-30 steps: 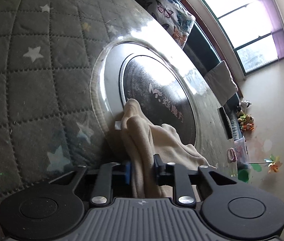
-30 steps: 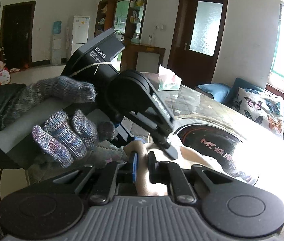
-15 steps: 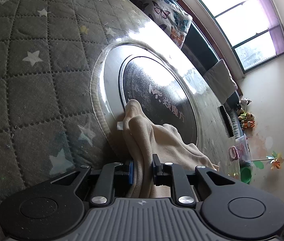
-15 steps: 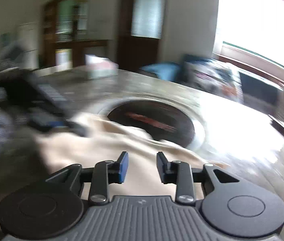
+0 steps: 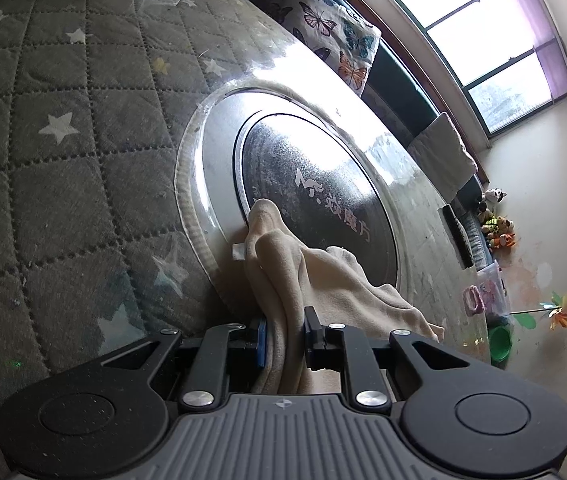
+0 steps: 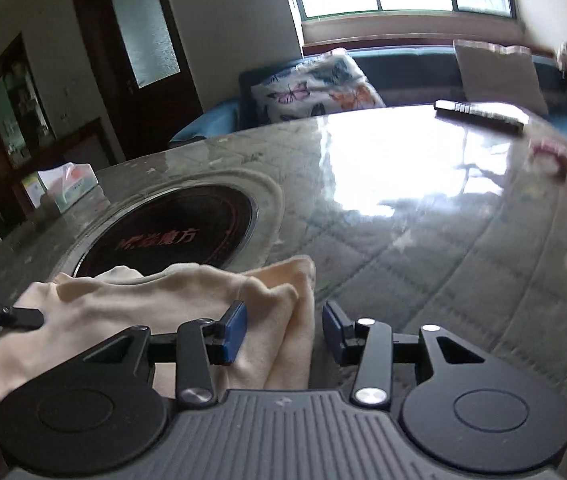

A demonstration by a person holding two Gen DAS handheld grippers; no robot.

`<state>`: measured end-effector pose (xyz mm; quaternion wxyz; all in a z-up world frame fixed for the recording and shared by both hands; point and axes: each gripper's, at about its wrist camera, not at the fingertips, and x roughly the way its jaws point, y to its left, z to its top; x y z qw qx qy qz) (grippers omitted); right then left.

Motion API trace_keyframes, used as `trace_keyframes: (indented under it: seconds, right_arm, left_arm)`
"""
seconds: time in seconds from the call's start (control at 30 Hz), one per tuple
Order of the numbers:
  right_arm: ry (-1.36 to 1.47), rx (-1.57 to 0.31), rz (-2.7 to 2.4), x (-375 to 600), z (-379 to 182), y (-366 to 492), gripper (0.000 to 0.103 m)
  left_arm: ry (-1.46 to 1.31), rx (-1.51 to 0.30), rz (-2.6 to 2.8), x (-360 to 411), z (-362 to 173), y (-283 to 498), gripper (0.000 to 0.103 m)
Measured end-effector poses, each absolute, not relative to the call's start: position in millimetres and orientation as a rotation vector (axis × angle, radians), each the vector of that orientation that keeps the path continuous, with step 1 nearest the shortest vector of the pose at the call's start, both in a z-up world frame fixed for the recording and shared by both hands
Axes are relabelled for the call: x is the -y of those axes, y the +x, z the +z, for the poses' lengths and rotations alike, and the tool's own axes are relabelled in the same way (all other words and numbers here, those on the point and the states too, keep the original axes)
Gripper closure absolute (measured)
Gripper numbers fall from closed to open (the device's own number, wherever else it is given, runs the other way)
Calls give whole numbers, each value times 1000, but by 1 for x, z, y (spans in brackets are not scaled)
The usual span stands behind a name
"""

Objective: Fold clothes
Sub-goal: 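Lift the folded shirt with both grippers and carry it across the table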

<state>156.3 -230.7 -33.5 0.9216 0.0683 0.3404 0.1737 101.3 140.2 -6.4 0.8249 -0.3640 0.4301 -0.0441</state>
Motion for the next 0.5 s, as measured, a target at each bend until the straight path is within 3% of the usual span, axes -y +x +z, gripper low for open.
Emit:
trace_keyframes:
  seconds: [0.07,0.13,0.5]
  right_arm:
    - [147,-697,363,231,-33,156,84]
    - [159,-697,365,233,-33,153,92]
    - [180,-558,361,268,8,123,95]
  left_arm:
    - [-753,-913,-85,-136,-4,102,84]
    - [-727,-906,-82,-132,1,102,84]
    - [-582,-862,-190,-66,45,128,87]
